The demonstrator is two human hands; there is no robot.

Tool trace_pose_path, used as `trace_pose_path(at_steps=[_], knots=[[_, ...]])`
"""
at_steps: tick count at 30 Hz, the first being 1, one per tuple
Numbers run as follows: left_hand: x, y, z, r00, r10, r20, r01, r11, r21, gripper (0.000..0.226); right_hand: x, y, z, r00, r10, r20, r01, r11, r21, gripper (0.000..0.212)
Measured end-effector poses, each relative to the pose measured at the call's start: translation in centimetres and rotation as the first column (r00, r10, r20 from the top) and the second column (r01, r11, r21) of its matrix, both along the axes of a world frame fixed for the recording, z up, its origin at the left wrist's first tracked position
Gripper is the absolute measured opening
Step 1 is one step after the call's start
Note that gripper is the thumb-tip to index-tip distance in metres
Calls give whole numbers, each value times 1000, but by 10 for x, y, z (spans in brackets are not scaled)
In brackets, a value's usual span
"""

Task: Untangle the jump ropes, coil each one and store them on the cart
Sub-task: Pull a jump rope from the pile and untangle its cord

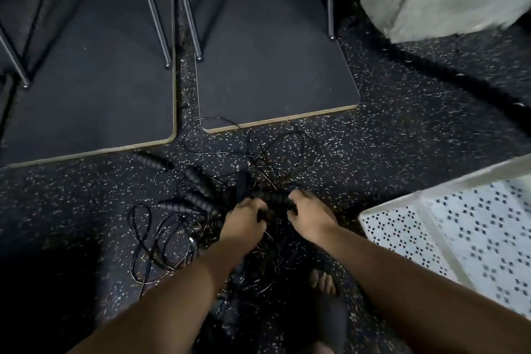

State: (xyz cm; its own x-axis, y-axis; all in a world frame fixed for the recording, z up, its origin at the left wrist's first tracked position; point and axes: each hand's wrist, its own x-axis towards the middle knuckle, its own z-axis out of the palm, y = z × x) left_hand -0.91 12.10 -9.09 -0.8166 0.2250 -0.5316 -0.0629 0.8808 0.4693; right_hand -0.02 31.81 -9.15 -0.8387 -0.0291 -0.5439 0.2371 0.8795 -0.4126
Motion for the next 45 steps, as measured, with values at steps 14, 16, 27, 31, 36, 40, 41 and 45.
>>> trace_pose_path(at_steps=[14,16,27,31,36,40,41,45], knots=[[-17,-15,-86,885,-229,-406,235,971,-37,58,-52,-19,-102,946,322,-23,-303,911,278,54],[-20,-10,-83,891,-206,-404,221,975,-9,67,-51,-17,-95,941,338,-11,-325,913,249,52],[-45,3,-38,895,-163,-415,214,973,80,48,-35,-6,59,964,264,-18,-254,944,213,35],[-47,-10,-13,901,-91,-425,120,992,44,22,-36,-8,130,967,255,-16,-246,947,209,21],[-44,-33,29,925,-3,-379,-1,1000,-10,11,-35,-24,222,955,278,-102,-254,946,202,26],[-35,-59,54,939,34,-342,-45,999,-24,12,-36,-34,295,933,277,-229,-236,953,190,26],[-32,-66,67,944,46,-328,-55,998,-16,11,-34,-37,317,924,274,-268,-232,956,179,23],[-30,-87,106,978,148,-144,-145,989,28,12,-31,-44,388,885,229,-405,-205,973,102,15]])
